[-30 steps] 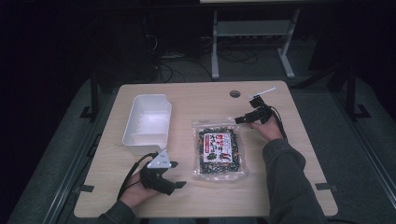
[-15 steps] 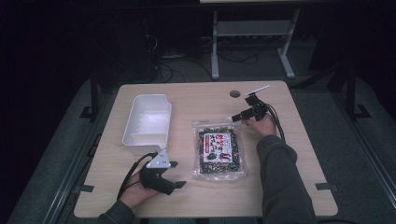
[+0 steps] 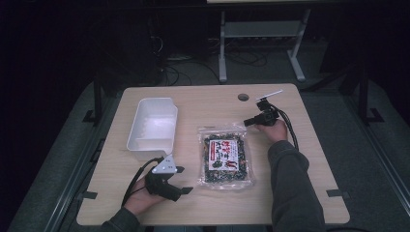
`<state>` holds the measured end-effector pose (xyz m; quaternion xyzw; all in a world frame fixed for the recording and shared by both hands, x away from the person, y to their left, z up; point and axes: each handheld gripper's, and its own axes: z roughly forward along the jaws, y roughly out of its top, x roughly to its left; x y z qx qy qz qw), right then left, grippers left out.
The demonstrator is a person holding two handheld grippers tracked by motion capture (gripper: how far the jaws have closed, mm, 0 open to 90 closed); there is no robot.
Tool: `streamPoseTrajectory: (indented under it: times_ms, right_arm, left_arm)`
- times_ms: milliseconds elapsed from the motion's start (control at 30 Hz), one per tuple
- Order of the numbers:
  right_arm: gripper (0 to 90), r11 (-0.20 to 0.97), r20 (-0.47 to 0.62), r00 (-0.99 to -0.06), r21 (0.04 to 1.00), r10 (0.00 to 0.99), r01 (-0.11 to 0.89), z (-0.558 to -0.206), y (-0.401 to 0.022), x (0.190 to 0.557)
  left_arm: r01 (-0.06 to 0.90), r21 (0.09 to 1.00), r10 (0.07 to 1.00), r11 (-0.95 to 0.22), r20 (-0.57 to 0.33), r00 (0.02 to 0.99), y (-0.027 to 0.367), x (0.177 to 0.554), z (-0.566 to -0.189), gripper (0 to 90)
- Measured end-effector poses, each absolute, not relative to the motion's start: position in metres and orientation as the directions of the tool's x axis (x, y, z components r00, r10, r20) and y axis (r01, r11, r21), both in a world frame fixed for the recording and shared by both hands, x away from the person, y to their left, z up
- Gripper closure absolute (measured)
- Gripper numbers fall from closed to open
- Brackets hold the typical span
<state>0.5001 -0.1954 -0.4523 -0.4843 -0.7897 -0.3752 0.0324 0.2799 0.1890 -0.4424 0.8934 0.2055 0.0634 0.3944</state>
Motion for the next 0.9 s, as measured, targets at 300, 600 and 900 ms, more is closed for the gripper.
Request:
streamPoseTrajectory:
  times_ms: [300,600,900]
  right_arm:
    - [89.7,0.244,0.391,-0.581,0.64,0.713,0.729,-0.43,-0.211,0.474]
    - [89.7,0.236,0.343,-0.668,0.749,0.661,0.619,-0.389,-0.222,0.436]
    - [89.7,0.218,0.294,-0.746,0.836,0.598,0.503,-0.352,-0.225,0.399]
  left_arm:
    - [0.33,0.745,0.431,-0.58,-0.063,0.9,0.181,0.28,-0.439,21.5]
    - [0.348,0.747,0.437,-0.567,-0.086,0.895,0.168,0.287,-0.439,20.8]
    - [0.384,0.739,0.452,-0.554,-0.121,0.884,0.156,0.303,-0.445,19.8]
